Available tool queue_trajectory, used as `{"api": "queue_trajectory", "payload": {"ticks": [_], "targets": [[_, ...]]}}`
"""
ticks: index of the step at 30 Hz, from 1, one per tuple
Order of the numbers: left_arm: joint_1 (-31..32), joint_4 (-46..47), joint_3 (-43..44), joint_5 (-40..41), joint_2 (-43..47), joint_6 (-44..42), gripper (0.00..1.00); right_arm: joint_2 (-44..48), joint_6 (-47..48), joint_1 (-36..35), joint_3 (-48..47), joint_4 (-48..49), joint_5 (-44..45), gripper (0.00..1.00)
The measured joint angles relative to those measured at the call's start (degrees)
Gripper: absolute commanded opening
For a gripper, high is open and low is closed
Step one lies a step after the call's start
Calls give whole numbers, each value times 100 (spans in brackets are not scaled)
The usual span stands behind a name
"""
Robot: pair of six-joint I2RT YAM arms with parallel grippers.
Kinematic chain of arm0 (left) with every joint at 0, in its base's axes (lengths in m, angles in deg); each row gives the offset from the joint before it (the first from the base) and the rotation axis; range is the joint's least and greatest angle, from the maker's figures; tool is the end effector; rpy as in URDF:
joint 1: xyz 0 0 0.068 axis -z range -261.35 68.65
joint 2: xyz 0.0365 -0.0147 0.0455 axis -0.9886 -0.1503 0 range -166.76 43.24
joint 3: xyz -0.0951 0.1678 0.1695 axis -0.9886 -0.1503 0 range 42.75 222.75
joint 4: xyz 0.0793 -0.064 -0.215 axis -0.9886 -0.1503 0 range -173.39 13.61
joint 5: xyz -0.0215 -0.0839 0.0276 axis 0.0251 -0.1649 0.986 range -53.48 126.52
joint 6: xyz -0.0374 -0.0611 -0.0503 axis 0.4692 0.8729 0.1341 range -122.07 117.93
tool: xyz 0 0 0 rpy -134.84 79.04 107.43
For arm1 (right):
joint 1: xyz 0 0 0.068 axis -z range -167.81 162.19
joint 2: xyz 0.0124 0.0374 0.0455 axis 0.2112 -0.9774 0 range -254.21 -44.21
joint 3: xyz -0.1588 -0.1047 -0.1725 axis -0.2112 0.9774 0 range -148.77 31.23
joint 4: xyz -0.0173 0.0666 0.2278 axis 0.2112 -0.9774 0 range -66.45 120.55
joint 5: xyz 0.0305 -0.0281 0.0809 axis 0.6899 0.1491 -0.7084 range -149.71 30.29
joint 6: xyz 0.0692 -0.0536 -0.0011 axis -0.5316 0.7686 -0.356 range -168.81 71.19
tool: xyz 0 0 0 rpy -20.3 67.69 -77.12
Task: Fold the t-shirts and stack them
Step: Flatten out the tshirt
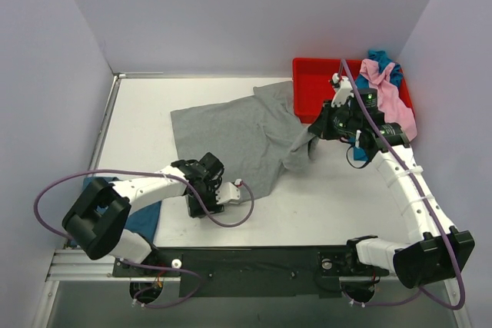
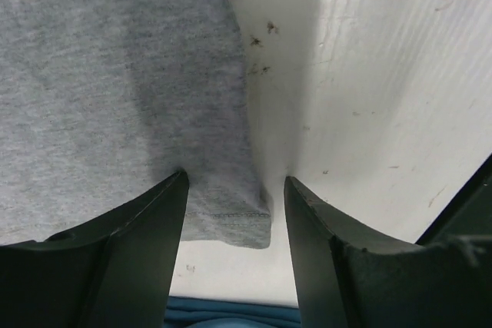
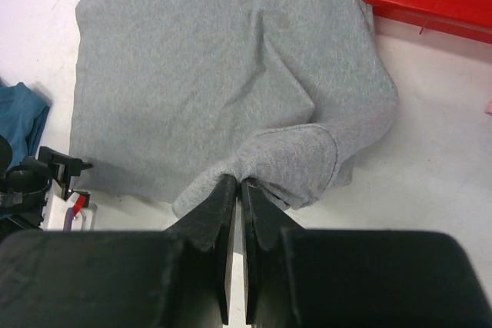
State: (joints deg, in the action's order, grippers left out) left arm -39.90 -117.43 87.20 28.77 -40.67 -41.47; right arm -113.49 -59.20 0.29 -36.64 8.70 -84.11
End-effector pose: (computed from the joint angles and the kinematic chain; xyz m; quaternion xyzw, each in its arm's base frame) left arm 0.1629 -0.1578 0.1173 0.6490 0.7533 -0.0688 0.0814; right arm 0.2738 0.0904 0.3423 -0.1270 0.8146 0.2771 0.4934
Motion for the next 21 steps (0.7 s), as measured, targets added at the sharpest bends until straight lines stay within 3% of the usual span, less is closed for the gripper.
{"api": "queue_trajectory", "payload": {"ticks": [3, 5, 6, 12, 16, 21], "targets": [[68, 149, -55, 238, 20, 31, 59, 7, 0, 26, 28, -7, 0, 0], [122, 212, -103, 376, 48, 76, 33, 7, 0, 37, 74, -24, 7, 0], [142, 236, -131, 437, 70, 114, 2, 7, 0, 42, 98, -35, 13, 0], [-103, 533, -149, 1392, 48, 210, 0, 129, -2, 111, 131, -199, 111, 0], [-1316, 496, 256, 2022, 192, 297, 0, 542, -4, 140, 131, -538, 280, 0], [-2490, 304, 1593, 2382, 835, 343, 0, 1143, -44, 142, 129, -957, 323, 0]]}}
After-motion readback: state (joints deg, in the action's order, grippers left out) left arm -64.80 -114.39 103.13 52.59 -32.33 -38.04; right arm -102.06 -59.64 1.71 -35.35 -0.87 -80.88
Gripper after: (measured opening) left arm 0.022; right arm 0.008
